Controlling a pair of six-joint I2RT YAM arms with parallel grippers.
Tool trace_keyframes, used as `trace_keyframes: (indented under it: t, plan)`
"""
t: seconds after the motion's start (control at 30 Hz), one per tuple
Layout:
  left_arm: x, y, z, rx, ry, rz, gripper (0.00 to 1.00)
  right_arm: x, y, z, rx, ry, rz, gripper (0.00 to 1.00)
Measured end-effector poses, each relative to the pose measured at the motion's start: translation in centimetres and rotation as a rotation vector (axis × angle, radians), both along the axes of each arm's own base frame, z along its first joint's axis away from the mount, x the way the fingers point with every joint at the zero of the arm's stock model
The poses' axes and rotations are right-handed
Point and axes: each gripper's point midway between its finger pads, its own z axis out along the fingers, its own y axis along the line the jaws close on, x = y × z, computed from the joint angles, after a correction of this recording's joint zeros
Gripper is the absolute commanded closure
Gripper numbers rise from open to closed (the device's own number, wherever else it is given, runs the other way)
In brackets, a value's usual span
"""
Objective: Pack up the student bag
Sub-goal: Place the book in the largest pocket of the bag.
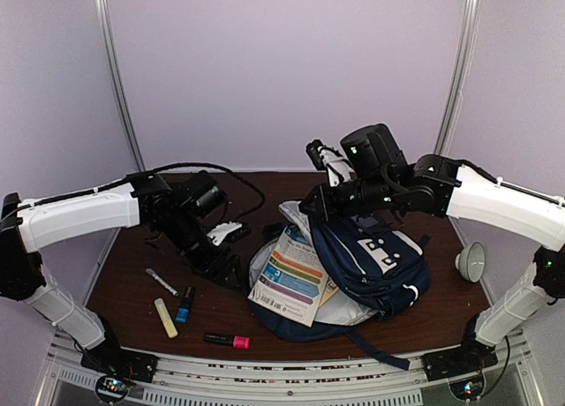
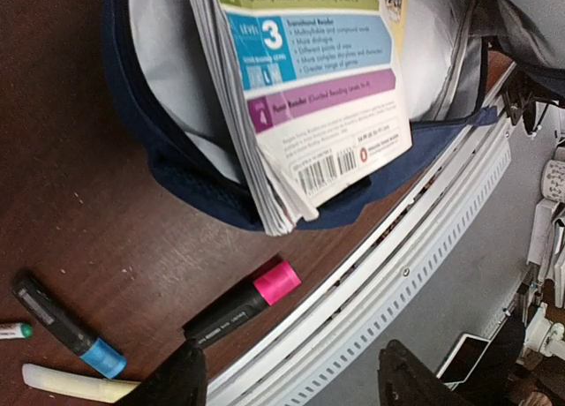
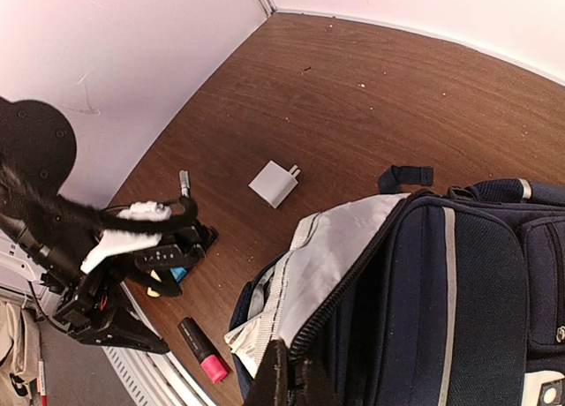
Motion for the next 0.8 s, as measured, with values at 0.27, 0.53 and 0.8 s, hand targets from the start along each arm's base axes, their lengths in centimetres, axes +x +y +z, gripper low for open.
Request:
trace_keyframes:
  t: [0.27,0.53,0.8]
  plan:
    - [-2.0,-0.6,-2.4,0.025,0.075,0.004,0.42,0.4,0.6,-0.6,0.007,0.001,-0.003,1.00]
    - [-0.3,-2.8,-4.2,-0.003,0.071,0.061,0.44,0.2,0.8,-1.6,0.019,0.020,0.003,1.00]
    - [0.8,-3.8,-7.7,0.048,0.098,0.081,0.54,0.1,0.8,-2.1,0.023,0.021,0.005,1.00]
